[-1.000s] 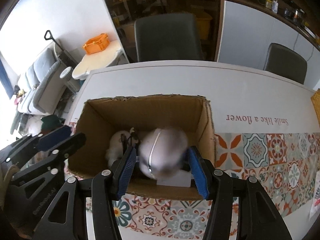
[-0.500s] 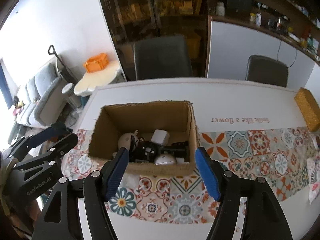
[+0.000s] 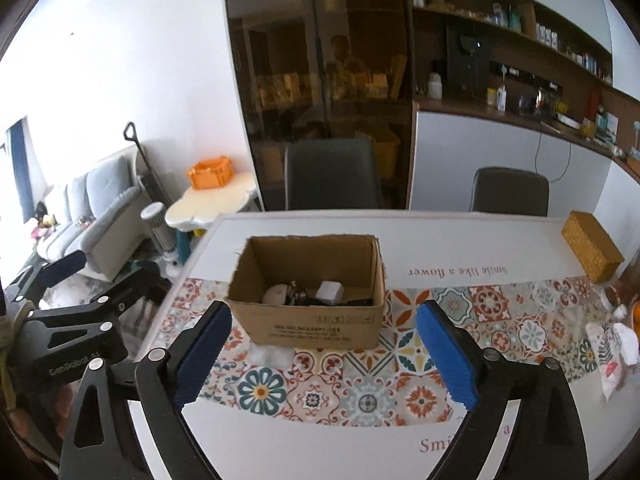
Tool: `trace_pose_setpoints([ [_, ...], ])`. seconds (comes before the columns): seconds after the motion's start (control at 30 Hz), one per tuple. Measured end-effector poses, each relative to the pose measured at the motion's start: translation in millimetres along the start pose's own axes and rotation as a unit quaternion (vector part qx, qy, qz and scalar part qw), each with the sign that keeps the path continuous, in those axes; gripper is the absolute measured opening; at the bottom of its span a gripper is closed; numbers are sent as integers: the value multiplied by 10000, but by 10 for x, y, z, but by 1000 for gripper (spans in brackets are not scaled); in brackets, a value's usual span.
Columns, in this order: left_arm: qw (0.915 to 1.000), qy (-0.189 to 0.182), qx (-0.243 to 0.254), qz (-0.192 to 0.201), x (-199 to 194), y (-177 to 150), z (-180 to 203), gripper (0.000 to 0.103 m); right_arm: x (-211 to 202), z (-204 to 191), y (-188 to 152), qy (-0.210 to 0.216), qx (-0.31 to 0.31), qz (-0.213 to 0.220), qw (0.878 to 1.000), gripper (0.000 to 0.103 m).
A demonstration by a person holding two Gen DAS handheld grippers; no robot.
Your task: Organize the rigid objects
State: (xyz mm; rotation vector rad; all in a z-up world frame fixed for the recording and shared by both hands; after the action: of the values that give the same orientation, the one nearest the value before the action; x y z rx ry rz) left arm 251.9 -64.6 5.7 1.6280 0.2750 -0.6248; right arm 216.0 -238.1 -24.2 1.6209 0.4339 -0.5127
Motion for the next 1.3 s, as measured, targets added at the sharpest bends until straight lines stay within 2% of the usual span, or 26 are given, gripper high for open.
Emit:
trace_pose_setpoints([
  [0.23,9998,-90,-84,152,-351,-108,-56,103,-377,-111,-104,-109,-127,447,9989,95],
  [0.33,9997,-41,-45,232,-471,-165,-58,103,-454,-155,-170,-42,-150,492,9987,95],
  [0.63,9990,224,-159,354,-645,-255,-150,103,-517,-230,-296,92,-120,363,9992,95],
  [1.3,9998,88,-129,107,-520,-362,-62,103,-443,-188,-355,20,-53,211,9998,95],
])
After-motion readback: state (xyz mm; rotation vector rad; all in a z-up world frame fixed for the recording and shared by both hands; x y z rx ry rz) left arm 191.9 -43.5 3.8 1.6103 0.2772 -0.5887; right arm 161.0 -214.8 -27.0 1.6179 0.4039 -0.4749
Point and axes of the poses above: each gripper's, at about its wrist camera, not at the fingertips, and x roughly the way its jaws point, z to its right, y to its top, the point moved 7 cm from there along x, roughly the way its jaws point, and after that the axes turned 4 degrees about z, right-handed, at the moved point
